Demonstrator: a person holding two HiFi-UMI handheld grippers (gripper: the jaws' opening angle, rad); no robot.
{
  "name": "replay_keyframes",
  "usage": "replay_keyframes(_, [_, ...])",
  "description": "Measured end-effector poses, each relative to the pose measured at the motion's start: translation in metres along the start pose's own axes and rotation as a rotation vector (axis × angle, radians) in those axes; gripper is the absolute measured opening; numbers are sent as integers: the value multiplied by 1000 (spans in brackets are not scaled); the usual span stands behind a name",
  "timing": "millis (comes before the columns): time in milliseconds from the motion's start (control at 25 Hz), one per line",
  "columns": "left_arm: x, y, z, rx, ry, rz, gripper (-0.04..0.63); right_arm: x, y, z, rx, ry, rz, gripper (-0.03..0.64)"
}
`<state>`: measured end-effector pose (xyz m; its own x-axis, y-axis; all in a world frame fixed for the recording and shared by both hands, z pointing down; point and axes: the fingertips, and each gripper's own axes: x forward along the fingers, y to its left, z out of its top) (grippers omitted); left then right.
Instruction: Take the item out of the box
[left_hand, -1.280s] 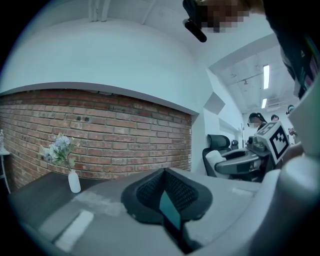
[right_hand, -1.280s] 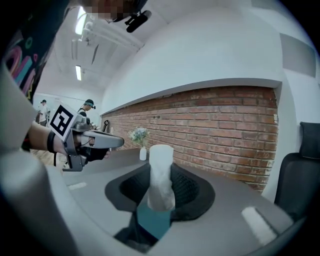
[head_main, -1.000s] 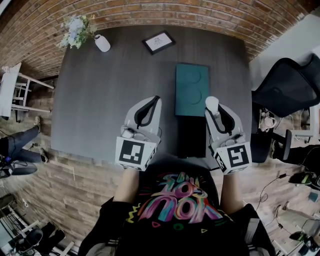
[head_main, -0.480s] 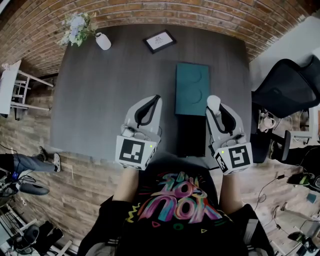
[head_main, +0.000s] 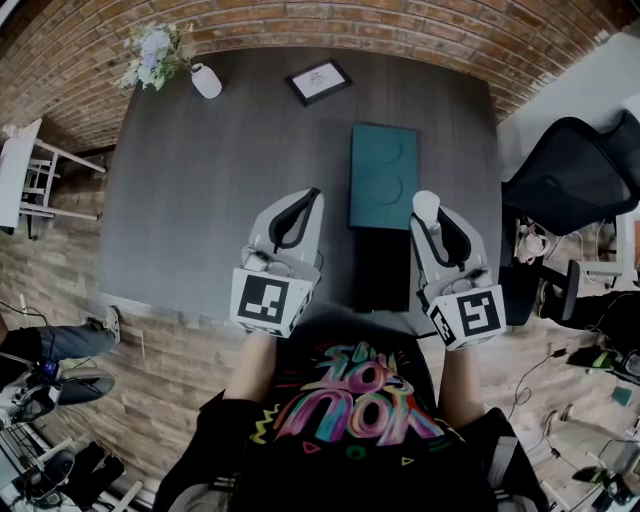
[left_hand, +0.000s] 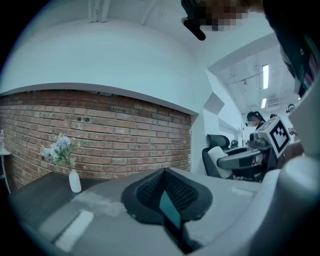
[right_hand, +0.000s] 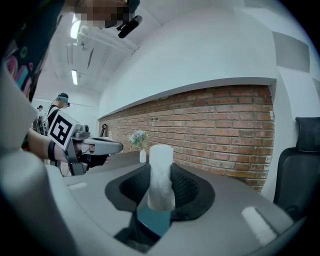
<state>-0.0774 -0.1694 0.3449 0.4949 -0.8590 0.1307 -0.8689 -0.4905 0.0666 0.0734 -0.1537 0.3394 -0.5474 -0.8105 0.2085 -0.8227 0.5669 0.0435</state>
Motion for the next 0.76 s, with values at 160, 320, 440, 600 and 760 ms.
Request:
replay_keyframes(160, [0, -1, 1, 9, 2, 3, 0, -3, 0, 1, 7, -4, 5, 126])
replay_keyframes(320, [0, 2, 3, 10, -3, 4, 0, -3, 0, 2, 9, -4, 4, 126])
replay_keyframes(440, [0, 4, 3, 12, -5, 9, 0, -3, 0, 2, 10, -8, 3, 126])
replay_keyframes(600, [-2, 6, 3, 10, -3, 16, 0, -5, 0, 3, 12, -10, 4, 126])
replay_keyframes(760, [-2, 7, 4, 18, -6, 14, 0, -5, 1, 3, 15, -10, 3, 126])
